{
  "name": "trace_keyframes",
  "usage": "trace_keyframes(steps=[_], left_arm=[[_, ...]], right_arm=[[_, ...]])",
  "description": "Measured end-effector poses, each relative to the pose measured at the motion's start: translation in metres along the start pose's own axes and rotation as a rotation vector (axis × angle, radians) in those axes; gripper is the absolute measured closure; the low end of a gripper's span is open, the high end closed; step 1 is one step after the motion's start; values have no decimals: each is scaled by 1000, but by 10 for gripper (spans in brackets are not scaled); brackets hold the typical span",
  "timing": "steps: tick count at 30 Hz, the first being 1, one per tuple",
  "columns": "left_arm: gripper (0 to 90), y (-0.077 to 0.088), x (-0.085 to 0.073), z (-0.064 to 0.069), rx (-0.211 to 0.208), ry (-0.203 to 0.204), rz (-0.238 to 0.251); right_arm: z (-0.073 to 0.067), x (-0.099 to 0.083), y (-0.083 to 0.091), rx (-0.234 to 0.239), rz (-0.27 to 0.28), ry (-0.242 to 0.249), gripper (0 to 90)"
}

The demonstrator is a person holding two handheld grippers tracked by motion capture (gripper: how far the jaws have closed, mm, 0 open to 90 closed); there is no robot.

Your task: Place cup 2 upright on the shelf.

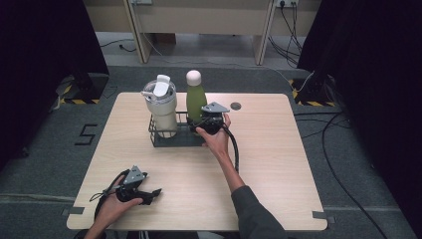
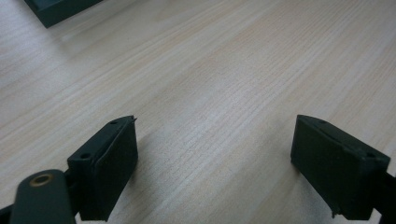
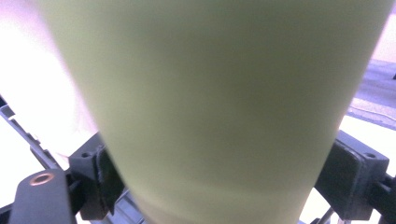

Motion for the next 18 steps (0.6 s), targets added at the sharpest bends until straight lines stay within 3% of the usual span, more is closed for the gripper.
trace_keyframes(steps=[4,8,18], left_arm=[[142,0,0,0,0,0,0],[142,0,0,0,0,0,0],[142,0,0,0,0,1,1]], right_arm=[[-2,3,6,-31,-15,55,149],[-2,7,13,-13,2,37,149],[-3,14,29,-2,26,51,150]])
Point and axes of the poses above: each handheld gripper's, and its own axes: y roughly backward along the jaws, x roughly out of its top, z roughly to its right, the point moved 1 cm from there along -y, roughly forward along the jaws, and after that the axes turned 6 degrees about y, right-handed, at the moved point
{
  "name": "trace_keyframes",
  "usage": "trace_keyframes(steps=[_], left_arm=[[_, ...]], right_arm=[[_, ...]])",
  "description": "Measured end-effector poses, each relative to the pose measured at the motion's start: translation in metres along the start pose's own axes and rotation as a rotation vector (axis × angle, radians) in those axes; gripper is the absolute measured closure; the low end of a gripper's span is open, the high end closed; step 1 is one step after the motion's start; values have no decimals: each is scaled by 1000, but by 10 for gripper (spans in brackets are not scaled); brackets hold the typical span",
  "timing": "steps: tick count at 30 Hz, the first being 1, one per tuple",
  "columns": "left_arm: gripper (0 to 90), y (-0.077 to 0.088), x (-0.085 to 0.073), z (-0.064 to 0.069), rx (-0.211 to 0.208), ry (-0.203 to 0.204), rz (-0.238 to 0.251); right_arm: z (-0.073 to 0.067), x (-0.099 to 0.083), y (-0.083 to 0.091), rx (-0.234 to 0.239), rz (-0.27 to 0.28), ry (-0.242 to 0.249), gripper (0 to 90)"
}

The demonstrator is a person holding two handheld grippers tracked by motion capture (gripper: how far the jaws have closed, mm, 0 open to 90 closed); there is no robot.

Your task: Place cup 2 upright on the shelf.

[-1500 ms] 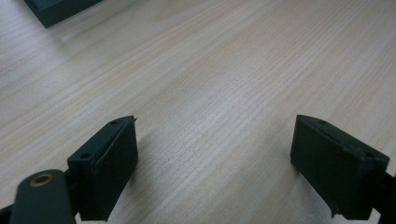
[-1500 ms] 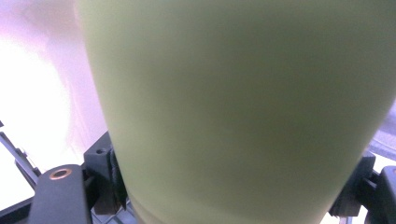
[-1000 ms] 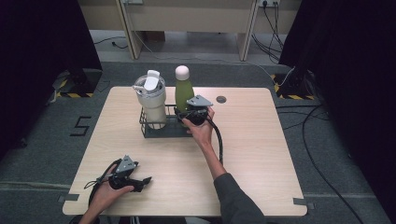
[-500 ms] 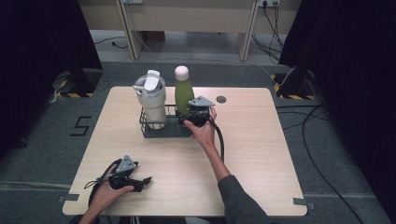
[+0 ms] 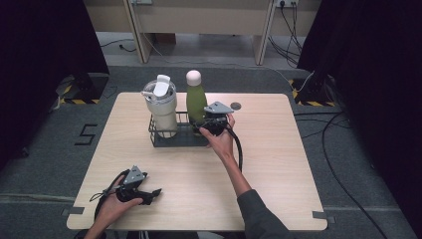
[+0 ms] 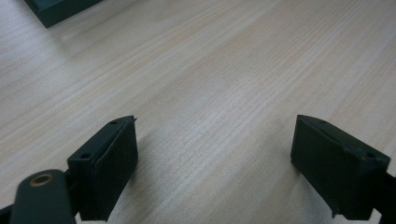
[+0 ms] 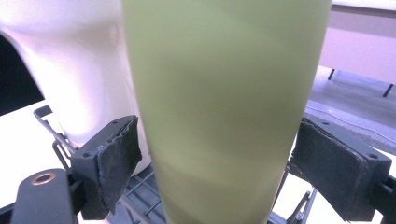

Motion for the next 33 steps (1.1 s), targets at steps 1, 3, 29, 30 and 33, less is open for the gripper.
trace_keyframes(steps=[1,3,29,30,33], left_arm=[[142,0,0,0,0,0,1],[142,0,0,0,1,1,2],[141,0,0,0,2,-2,0],[141,0,0,0,2,-2,0],[141,0,0,0,2,-2,0]], right_arm=[[0,0,2,0,1,-1,150],[0,0,6,-1,8,-3,150],[5,-16,54,0,31,-3,151],[5,-17,55,1,29,-2,151],[6,-20,58,-4,22,4,151]])
Point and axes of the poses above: each handheld gripper's, and its own axes: y roughly backward along the jaws, x roughly out of its top, z roughly to its right, the point moved 1 cm from there along -y, roughly forward along the jaws, and after that the axes turned 6 degrees about y, right-handed, at the moved point
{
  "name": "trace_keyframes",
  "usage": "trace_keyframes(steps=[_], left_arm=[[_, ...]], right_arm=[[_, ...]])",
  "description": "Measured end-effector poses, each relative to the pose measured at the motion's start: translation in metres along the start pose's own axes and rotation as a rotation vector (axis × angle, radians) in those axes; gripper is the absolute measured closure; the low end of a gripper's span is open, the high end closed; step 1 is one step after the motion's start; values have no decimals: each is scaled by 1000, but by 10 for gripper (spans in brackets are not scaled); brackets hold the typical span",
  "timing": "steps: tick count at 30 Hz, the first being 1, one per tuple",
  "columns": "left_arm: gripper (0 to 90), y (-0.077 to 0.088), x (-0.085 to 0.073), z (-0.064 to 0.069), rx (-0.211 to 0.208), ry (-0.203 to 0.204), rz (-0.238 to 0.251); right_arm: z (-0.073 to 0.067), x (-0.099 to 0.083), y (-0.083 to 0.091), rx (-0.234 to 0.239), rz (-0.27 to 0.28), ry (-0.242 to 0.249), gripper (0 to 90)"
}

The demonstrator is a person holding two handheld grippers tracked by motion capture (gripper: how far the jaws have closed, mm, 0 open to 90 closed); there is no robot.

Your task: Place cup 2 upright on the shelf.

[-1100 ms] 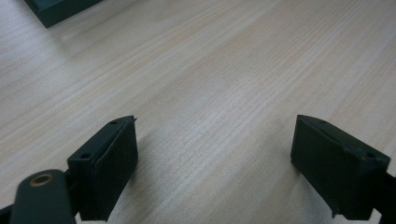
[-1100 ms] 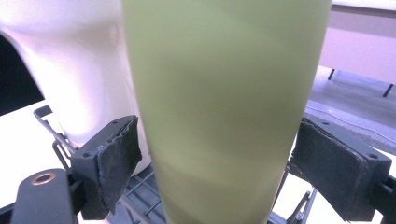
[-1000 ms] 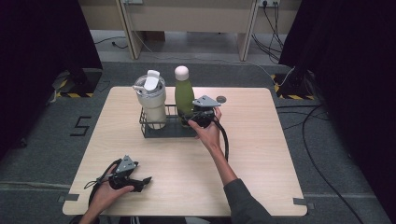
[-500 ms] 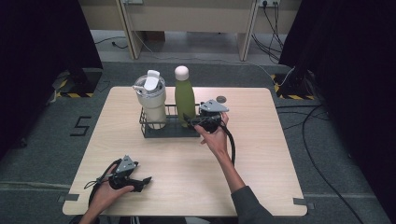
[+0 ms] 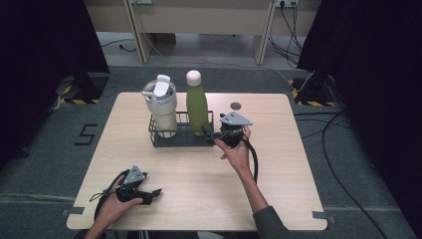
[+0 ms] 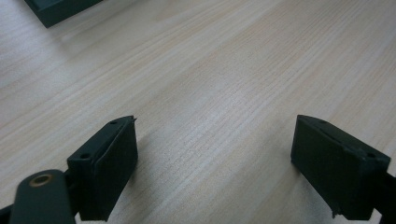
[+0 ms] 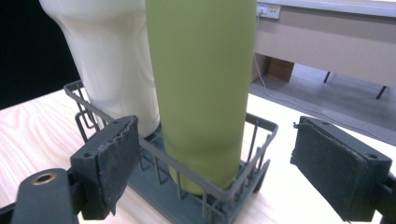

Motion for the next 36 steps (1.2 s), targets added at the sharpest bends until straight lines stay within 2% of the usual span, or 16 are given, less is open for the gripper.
trace_keyframes(steps=[14,36], left_arm=[[140,0,0,0,0,0,0],[139,0,0,0,1,1,0]], right_arm=[[2,-9,25,5,3,-1,153],[-1,-24,47,7,14,-32,157]])
Point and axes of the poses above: each handheld gripper's, and its own axes: y roughly backward along the jaws, x roughly out of its top, z roughly to its right, the point moved 1 cm from there along -y, roughly forward along the jaws, and after that the axes turned 6 degrees about y, right-handed, at the moved point
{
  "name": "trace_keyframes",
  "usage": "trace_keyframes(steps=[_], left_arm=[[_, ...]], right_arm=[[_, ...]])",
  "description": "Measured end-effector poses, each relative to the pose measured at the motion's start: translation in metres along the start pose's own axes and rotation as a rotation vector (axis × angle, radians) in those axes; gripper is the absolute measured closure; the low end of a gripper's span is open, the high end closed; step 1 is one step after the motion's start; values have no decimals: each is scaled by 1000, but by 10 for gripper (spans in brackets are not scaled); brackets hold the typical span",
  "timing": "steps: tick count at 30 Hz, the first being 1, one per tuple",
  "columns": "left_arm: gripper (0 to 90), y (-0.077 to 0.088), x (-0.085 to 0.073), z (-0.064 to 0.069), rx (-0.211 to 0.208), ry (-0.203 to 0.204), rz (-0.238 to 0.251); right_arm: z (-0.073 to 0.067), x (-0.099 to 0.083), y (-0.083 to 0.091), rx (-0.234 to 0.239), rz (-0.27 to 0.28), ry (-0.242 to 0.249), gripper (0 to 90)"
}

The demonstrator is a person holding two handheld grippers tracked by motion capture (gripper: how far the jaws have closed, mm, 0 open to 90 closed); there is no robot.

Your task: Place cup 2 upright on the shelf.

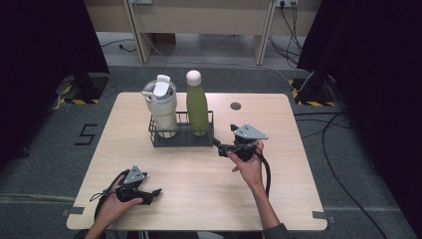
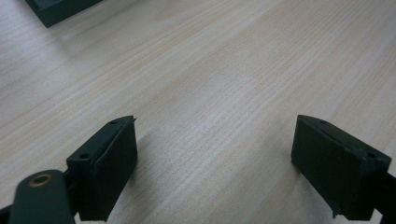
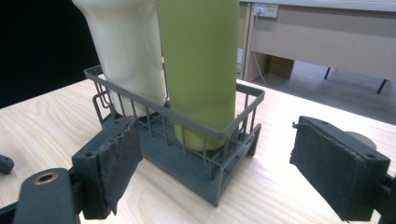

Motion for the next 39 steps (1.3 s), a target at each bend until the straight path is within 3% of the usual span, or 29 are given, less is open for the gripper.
trace_keyframes(steps=[28,39], left_arm=[[140,0,0,0,0,-2,0],[140,0,0,0,1,-2,1]], right_arm=[[-5,-16,24,-8,27,-25,155],[-9,-27,34,-4,8,-27,155]])
Point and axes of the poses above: each handheld gripper's, and its own axes: y roughly backward along the jaws, x roughly out of its top, z roughly to its right, the point moved 1 cm from there along -y, roughly forward along the jaws, and after that the axes turned 6 degrees about y, right-handed, at the moved point
